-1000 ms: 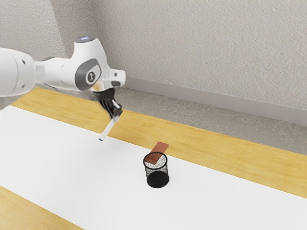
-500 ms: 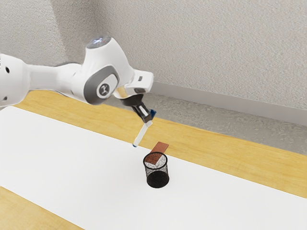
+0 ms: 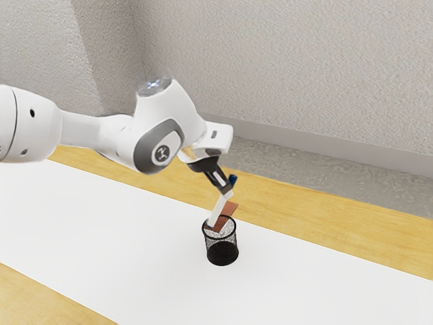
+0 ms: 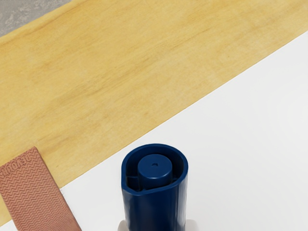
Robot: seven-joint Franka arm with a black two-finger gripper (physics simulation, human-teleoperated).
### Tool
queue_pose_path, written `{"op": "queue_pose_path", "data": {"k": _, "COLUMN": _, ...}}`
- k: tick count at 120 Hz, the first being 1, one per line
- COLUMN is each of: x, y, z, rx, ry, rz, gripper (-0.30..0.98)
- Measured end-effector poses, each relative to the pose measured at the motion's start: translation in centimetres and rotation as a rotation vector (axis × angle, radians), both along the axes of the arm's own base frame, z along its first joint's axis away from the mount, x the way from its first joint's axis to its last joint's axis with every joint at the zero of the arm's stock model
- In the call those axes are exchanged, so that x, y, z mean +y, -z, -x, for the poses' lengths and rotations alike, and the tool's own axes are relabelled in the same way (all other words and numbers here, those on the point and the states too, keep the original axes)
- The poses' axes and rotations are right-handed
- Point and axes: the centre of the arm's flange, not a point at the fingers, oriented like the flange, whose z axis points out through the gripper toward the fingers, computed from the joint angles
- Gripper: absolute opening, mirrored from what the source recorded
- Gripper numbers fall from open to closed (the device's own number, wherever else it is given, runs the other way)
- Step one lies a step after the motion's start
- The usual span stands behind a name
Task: Put the marker into the pen holder.
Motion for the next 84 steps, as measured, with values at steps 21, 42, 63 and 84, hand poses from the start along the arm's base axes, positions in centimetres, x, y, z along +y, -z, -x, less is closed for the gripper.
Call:
{"op": "queue_pose_path", "data": {"k": 21, "x": -0.7, "y": 2.0, "z": -0.4, "rx": 0.019, "ry": 0.009, "rz": 0.008, "gripper": -0.01}}
{"op": "queue_pose_path", "data": {"k": 42, "x": -0.7, "y": 2.5, "z": -0.7, "rx": 0.019, "ry": 0.008, "rz": 0.014, "gripper": 0.11}}
{"op": "queue_pose_path", "data": {"k": 63, "x": -0.7, "y": 2.4, "z": -0.7, "rx": 0.018, "ry": 0.009, "rz": 0.019, "gripper": 0.43}}
{"op": "queue_pose_path", "data": {"k": 84, "x": 1.9, "y": 1.6, "z": -1.8, "rx": 0.051, "ry": -0.035, "rz": 0.016, "gripper": 0.57}}
